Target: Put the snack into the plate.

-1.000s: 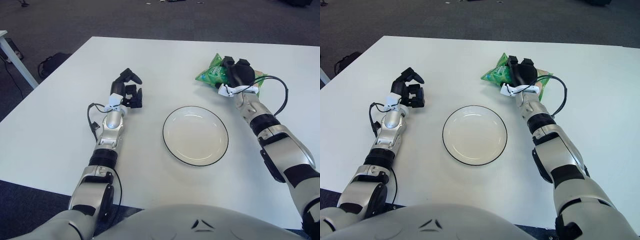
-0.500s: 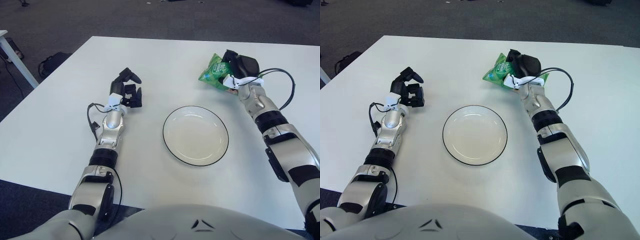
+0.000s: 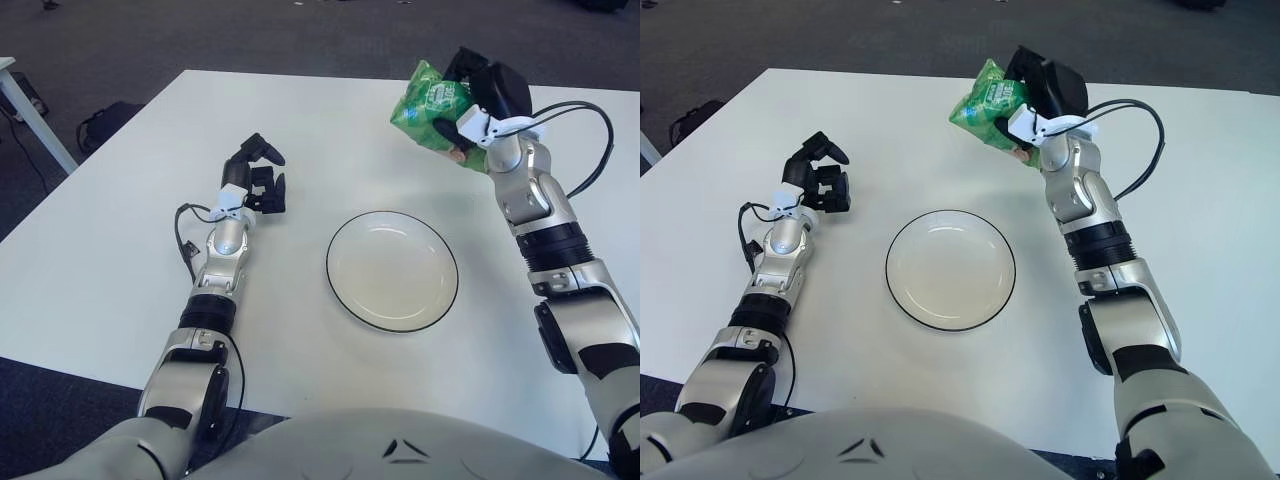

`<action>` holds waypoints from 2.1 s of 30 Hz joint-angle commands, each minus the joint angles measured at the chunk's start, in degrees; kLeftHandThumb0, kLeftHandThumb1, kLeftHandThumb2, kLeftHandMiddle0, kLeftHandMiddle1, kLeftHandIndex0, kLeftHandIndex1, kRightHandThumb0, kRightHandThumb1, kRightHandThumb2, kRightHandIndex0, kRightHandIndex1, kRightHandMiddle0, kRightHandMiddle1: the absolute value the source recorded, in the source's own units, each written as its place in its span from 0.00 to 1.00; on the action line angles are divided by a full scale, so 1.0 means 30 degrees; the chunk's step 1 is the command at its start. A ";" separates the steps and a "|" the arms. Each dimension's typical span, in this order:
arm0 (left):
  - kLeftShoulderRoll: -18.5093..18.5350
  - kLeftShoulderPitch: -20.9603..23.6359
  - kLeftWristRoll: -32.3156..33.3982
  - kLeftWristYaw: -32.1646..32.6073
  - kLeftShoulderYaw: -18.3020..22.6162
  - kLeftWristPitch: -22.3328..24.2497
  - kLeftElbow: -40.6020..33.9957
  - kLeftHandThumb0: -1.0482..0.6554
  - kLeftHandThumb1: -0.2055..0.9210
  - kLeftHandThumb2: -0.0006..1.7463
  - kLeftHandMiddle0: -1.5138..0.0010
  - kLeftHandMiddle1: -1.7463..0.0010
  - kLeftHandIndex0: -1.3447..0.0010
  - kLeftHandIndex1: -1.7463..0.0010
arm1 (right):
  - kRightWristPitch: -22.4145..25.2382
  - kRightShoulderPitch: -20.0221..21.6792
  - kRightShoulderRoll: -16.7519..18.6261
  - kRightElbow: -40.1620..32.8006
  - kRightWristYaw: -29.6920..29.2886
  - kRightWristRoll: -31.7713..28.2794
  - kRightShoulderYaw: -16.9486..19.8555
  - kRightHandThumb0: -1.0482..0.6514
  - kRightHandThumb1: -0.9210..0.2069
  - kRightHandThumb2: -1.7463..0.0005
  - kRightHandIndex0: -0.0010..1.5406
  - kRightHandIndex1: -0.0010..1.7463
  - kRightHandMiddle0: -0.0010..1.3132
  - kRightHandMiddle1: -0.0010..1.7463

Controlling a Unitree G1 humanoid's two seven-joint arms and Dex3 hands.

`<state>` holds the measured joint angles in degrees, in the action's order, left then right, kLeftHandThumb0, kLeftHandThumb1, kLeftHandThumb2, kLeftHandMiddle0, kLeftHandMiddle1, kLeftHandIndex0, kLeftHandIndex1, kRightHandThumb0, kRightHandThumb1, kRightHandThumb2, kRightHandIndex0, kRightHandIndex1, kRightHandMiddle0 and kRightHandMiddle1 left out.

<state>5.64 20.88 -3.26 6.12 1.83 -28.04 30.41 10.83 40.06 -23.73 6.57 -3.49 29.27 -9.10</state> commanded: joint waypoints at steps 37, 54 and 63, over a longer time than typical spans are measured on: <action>-0.0789 -0.1629 0.0241 -0.0633 -0.0068 -0.0100 0.2625 0.31 0.39 0.82 0.09 0.00 0.49 0.00 | 0.0574 -0.3559 0.0146 -0.9519 0.8481 -0.5115 0.0659 0.62 0.81 0.06 0.56 0.96 0.46 1.00; -0.0767 -0.1628 0.0137 -0.0640 -0.0133 0.0003 0.2514 0.31 0.39 0.81 0.09 0.00 0.49 0.00 | -0.2684 -0.3995 -0.0449 -0.8828 1.1765 -0.8574 0.0612 0.62 0.89 0.01 0.62 0.92 0.51 1.00; -0.0755 -0.1659 0.0025 -0.0573 -0.0189 -0.0045 0.2465 0.31 0.39 0.81 0.09 0.00 0.49 0.00 | -0.1078 -0.4126 -0.2299 -0.9982 1.4095 -0.7615 -0.0489 0.62 0.85 0.04 0.57 0.99 0.53 0.94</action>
<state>5.02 22.30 -2.33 4.47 2.18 -28.24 33.02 4.78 27.87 -28.93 -21.78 36.79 5.87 -9.60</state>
